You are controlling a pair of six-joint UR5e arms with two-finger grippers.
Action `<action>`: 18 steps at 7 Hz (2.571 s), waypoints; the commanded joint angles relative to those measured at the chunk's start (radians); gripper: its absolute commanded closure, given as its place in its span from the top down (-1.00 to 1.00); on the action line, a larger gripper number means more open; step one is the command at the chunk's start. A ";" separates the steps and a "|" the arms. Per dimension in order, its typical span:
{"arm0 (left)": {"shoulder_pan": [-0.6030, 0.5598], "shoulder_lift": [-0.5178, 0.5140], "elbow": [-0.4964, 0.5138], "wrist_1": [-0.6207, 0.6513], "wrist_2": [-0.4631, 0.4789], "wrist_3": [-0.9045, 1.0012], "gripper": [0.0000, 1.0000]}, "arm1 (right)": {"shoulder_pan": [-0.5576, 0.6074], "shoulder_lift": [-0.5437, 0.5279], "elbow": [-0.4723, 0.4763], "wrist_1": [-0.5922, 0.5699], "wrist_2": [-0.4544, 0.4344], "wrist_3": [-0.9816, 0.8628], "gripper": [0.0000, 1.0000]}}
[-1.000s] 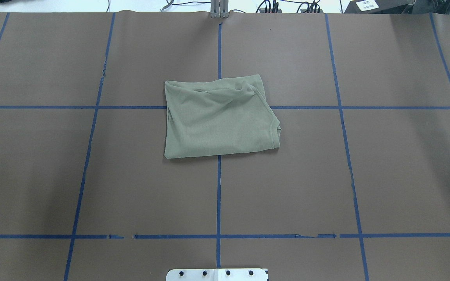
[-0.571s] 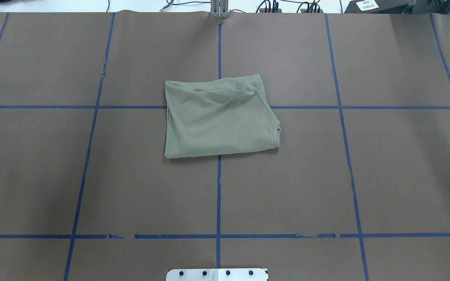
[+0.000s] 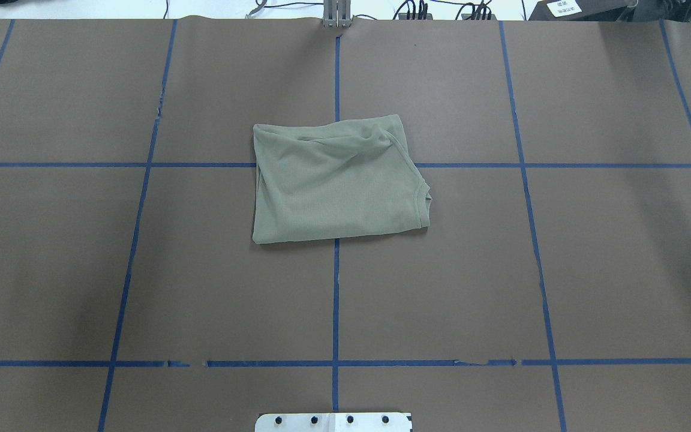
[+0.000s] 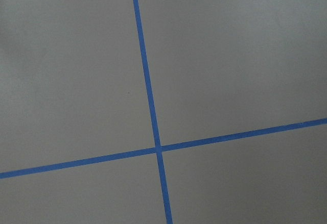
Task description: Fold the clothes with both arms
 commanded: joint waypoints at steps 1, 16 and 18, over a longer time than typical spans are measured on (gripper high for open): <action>0.000 0.007 -0.004 0.009 -0.026 0.001 1.00 | -0.005 0.001 -0.006 0.000 -0.001 0.001 1.00; 0.000 0.080 -0.074 -0.005 -0.026 0.000 1.00 | -0.005 -0.060 0.016 0.001 0.013 0.002 1.00; 0.003 -0.010 0.058 -0.005 -0.025 0.001 1.00 | -0.005 -0.117 0.092 0.001 0.007 0.002 1.00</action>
